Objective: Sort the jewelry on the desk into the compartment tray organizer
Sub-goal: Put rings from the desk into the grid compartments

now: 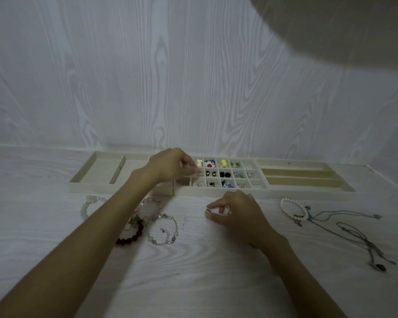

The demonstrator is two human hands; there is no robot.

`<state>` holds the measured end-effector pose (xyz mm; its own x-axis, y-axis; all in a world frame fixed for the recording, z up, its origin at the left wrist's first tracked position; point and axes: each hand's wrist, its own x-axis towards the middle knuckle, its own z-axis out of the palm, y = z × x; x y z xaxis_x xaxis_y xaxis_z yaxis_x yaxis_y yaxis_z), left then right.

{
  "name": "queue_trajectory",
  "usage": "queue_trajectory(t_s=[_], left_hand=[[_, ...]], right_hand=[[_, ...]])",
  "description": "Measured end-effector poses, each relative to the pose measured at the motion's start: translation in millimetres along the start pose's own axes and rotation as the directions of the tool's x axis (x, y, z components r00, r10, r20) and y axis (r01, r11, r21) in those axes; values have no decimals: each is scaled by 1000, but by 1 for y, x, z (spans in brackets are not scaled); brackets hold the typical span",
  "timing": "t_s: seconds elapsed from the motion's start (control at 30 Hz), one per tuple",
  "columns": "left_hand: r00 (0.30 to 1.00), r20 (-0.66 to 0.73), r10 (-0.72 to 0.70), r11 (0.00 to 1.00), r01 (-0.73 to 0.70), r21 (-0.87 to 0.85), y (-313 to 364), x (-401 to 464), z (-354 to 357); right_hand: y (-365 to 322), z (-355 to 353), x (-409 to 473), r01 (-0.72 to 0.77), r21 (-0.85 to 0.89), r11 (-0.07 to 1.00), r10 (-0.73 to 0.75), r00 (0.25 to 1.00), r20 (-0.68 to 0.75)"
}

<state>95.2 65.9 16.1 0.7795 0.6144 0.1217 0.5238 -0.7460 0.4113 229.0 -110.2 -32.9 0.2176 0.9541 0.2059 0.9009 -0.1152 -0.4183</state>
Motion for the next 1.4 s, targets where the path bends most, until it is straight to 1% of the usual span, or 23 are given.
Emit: queue_trajectory(t_s=[0.03,0.1,0.13,0.2,0.23,0.27,0.33,0.4,0.47,0.5,0.57,0.63,0.7,0.8,0.9,0.97,1.07,1.13,1.17,1.23,1.3,1.33,1.4], left_hand=[[990,-129,-54,995,43,-85,-3,-10,1],[919,-352,-179,965,94,-246,-4,-36,6],[883,-415,-221,948,94,-304,-3,-48,9],[850,-461,-255,912,54,-406,2,-66,16],[850,-462,-254,893,22,-449,4,-73,18],[859,-452,-238,875,-12,-483,7,-77,20],[900,-394,-188,837,-63,-543,12,-81,23],[939,-311,-145,781,-84,-618,18,-83,27],[962,-249,-113,748,-83,-658,24,-85,32],[967,-236,-98,741,-87,-666,27,-87,35],[967,-239,-91,702,-108,-704,32,-90,39],[963,-254,-96,652,-132,-747,36,-92,40],[958,-269,-96,606,-158,-780,38,-92,40],[950,-295,-101,575,-186,-797,38,-92,40],[942,-317,-107,606,-191,-772,38,-86,33],[932,-348,-101,635,-209,-744,38,-78,23],[929,-367,-47,719,-224,-658,35,-59,2],[956,-294,-3,805,-172,-567,28,-46,-12],[971,-240,18,866,-135,-481,24,-38,-17],[990,-129,58,971,-86,-224,13,-23,-23],[997,-17,71,997,-71,-23,10,-10,-22],[997,31,74,997,-75,33,9,-3,-19],[992,89,85,992,-93,87,9,8,-11]], right_hand=[[-3,2,1,7,-31,999,-7,1000,-3],[-8,4,2,17,-70,997,-18,1000,-20],[-10,5,3,20,-79,997,-23,999,-29],[-12,6,2,36,-87,996,-40,998,-50],[-15,6,1,47,-65,997,-52,996,-70],[-17,7,0,54,-3,999,-54,993,-102],[-21,5,0,24,240,971,13,988,-153],[-26,1,1,-76,509,857,167,977,-136],[-28,0,1,-193,681,706,307,950,-49],[-29,0,1,-230,724,651,340,940,-7],[-31,2,-2,-247,755,608,363,932,13],[-35,3,-3,-219,772,596,377,926,-28],[-38,1,-5,-146,784,604,359,928,-104],[-41,-3,-4,-46,787,615,308,933,-186],[-43,-13,2,-10,773,635,240,953,-185],[-40,-24,11,17,728,685,161,971,-175],[-35,-44,32,38,687,726,90,985,-150],[-32,-55,47,2,631,776,83,991,-106],[-30,-59,54,-25,576,817,83,994,-76],[-23,-64,69,-52,463,885,70,997,-21],[-18,-66,80,-69,379,923,65,998,23],[-16,-66,85,-77,348,934,65,997,45],[-13,-65,94,-95,305,948,77,995,70]])
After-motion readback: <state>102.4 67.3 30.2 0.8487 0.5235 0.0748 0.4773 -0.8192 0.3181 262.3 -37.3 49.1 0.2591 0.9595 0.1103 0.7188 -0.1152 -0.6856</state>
